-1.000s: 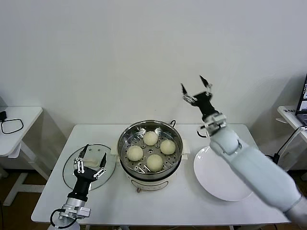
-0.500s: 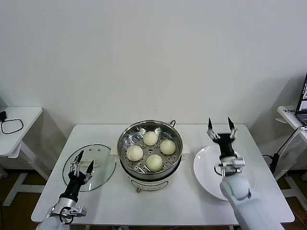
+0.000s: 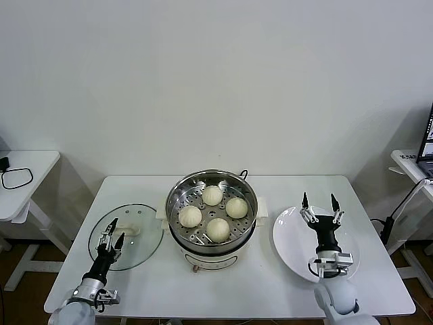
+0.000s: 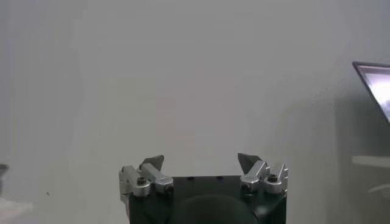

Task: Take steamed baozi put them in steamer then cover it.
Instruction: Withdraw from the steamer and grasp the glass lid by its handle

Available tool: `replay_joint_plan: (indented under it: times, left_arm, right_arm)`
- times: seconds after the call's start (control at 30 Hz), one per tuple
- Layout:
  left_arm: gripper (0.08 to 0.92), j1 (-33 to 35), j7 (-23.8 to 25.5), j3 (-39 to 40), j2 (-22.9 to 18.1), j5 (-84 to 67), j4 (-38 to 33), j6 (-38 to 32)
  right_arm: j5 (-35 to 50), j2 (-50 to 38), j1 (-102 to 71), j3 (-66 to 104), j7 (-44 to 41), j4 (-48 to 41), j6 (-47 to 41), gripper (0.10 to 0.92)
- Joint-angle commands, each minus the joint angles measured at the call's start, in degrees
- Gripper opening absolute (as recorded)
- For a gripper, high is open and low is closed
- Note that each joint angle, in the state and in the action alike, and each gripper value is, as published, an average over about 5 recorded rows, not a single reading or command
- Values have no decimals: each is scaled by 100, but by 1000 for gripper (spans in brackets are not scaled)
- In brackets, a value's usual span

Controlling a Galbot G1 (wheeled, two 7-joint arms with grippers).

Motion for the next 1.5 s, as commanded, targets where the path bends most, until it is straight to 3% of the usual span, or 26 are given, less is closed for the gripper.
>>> replay_joint_plan:
  times: [0.03, 1.07, 1.17, 1.5]
  left_arm:
    - [823, -314, -56, 29, -7, 376, 474, 65]
    - [816, -1316, -119, 331, -201, 424, 1416, 141]
    - [763, -1365, -107, 331, -209, 416, 1476, 123]
    - [471, -1403, -112, 312, -233, 357, 1518, 50]
  right_arm:
    - [-114, 175, -341, 241, -65, 35, 53, 823]
    - [-354, 360, -488, 417, -148, 1, 129, 823]
    - [-373, 374, -489, 418, -147, -2, 129, 823]
    - [-409, 381, -485, 419, -146, -4, 129, 823]
